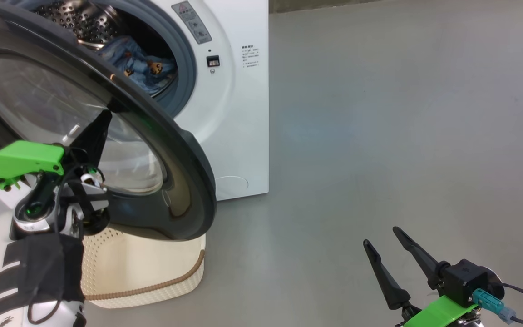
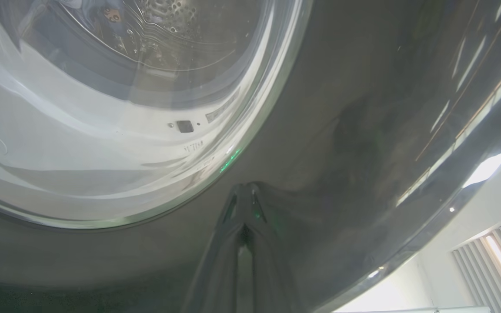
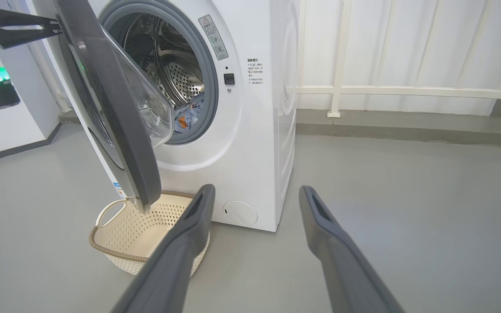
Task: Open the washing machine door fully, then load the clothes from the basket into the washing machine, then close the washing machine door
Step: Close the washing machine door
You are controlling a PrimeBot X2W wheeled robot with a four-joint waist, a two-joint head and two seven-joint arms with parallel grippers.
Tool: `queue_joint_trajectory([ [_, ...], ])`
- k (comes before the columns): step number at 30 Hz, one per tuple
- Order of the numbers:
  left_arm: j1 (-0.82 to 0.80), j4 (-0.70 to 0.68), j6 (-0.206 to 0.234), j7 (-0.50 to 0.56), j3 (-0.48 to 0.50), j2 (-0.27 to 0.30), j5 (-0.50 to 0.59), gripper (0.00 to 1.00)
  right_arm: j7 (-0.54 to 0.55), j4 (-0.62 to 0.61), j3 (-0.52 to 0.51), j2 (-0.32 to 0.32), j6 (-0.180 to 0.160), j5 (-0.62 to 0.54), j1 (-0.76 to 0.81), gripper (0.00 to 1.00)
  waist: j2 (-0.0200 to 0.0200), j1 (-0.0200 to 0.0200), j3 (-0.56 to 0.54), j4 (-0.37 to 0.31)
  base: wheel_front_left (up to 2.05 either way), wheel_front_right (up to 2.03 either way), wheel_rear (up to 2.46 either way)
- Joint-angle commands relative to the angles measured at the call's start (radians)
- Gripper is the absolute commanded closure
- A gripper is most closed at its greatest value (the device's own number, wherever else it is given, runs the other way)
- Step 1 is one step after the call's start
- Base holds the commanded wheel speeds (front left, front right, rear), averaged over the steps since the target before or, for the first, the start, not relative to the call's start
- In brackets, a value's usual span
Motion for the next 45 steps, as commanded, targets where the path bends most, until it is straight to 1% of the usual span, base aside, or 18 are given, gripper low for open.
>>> queue_joint_trajectory([
  [1, -0.049, -0.022, -0.012, -0.001, 0.02, 0.029, 0.0, 1.0, -0.005, -0.021, 0.026, -0.008, 0.009, 0.005, -0.021, 0.0, -0.0001, 0.0, -0.003, -0.001, 0.0, 0.0, 0.0],
  [5, -0.049, 0.005, -0.022, -0.027, 0.016, 0.032, 0.02, 1.0, -0.005, -0.022, 0.023, -0.007, 0.009, 0.004, -0.015, 0.0, -0.0001, 0.0, -0.009, 0.0, 0.0, 0.0, 0.0],
  [9, -0.001, 0.0, -0.046, -0.114, -0.067, 0.089, 0.181, 1.0, -0.005, -0.025, 0.02, -0.001, 0.009, 0.004, -0.007, 0.0, -0.0001, 0.0, -0.012, 0.0, 0.0, 0.0, 0.0],
  [10, 0.018, -0.008, -0.048, -0.129, -0.081, 0.093, 0.207, 0.78, -0.005, -0.025, 0.017, 0.001, 0.009, 0.003, -0.004, 0.0, -0.0001, 0.0, -0.013, 0.001, 0.0, 0.0, 0.0],
  [11, 0.037, -0.022, -0.05, -0.139, -0.094, 0.097, 0.228, 0.52, -0.005, -0.026, 0.013, 0.002, 0.009, 0.003, 0.001, 0.0, -0.0001, 0.0, -0.013, 0.003, 0.0, 0.0, 0.0],
  [12, 0.057, -0.043, -0.054, -0.159, -0.111, 0.106, 0.261, 0.07, -0.005, -0.027, 0.006, 0.002, 0.009, 0.003, 0.006, 0.0, -0.0001, 0.0, -0.012, 0.008, 0.0, 0.0, 0.0],
  [13, 0.078, -0.066, -0.055, -0.182, -0.125, 0.112, 0.292, 0.0, -0.005, -0.028, -0.002, 0.002, 0.009, 0.002, 0.012, 0.0, -0.0001, 0.0, -0.012, 0.015, 0.0, 0.0, 0.0],
  [18, 0.205, -0.207, -0.048, -0.275, -0.216, 0.142, 0.458, 0.0, -0.005, -0.037, -0.04, 0.001, 0.009, -0.004, 0.036, 0.0, -0.0001, 0.0, -0.011, 0.048, 0.0, 0.0, 0.0],
  [19, 0.259, -0.262, -0.035, -0.31, -0.254, 0.16, 0.532, 0.0, -0.005, -0.04, -0.054, 0.0, 0.009, -0.007, 0.043, 0.0, -0.0001, 0.0, -0.012, 0.06, 0.0, 0.0, 0.0],
  [24, 0.38, -0.36, 0.016, -0.397, -0.319, 0.192, 0.683, 0.0, -0.005, -0.045, -0.075, 0.003, 0.009, -0.014, 0.054, 0.0, -0.0001, 0.0, -0.015, 0.079, 0.0, 0.0, 0.0],
  [28, 0.461, -0.391, 0.048, -0.476, -0.358, 0.209, 0.783, 0.0, -0.005, -0.047, -0.079, 0.006, 0.009, -0.018, 0.056, 0.0, -0.0001, 0.0, -0.018, 0.087, 0.0, 0.0, 0.0],
  [32, 0.525, -0.376, 0.07, -0.556, -0.384, 0.223, 0.859, 0.0, -0.005, -0.047, -0.078, 0.008, 0.009, -0.018, 0.056, 0.0, -0.0001, 0.0, -0.019, 0.089, 0.0, 0.0, 0.0],
  [33, 0.535, -0.37, 0.073, -0.577, -0.395, 0.231, 0.888, 0.0, -0.005, -0.047, -0.079, 0.008, 0.009, -0.019, 0.056, 0.0, -0.0001, 0.0, -0.019, 0.089, 0.0, 0.0, 0.0],
  [34, 0.546, -0.364, 0.071, -0.595, -0.398, 0.224, 0.894, 0.0, -0.005, -0.047, -0.081, 0.009, 0.009, -0.019, 0.057, 0.0, -0.0001, 0.0, -0.019, 0.09, 0.0, 0.0, 0.0],
  [36, 0.555, -0.356, 0.065, -0.609, -0.399, 0.218, 0.898, 0.0, -0.005, -0.047, -0.081, 0.009, 0.009, -0.02, 0.058, 0.0, -0.0001, 0.0, -0.018, 0.091, 0.0, 0.0, 0.0],
  [40, 0.578, -0.313, 0.053, -0.639, -0.412, 0.223, 0.959, 0.0, -0.005, -0.046, -0.081, 0.008, 0.009, -0.023, 0.056, 0.0, -0.0001, 0.0, -0.015, 0.089, 0.0, 0.0, 0.0],
  [43, 0.59, -0.298, 0.044, -0.647, -0.394, 0.213, 0.997, 0.0, -0.005, -0.046, -0.081, 0.007, 0.009, -0.024, 0.055, 0.0, -0.0001, 0.0, -0.014, 0.086, 0.0, 0.0, 0.0],
  [45, 0.605, -0.32, 0.038, -0.647, -0.358, 0.197, 1.033, 0.0, -0.005, -0.047, -0.082, 0.007, 0.009, -0.024, 0.056, 0.0, -0.0001, 0.0, -0.013, 0.083, 0.0, 0.0, 0.0],
])
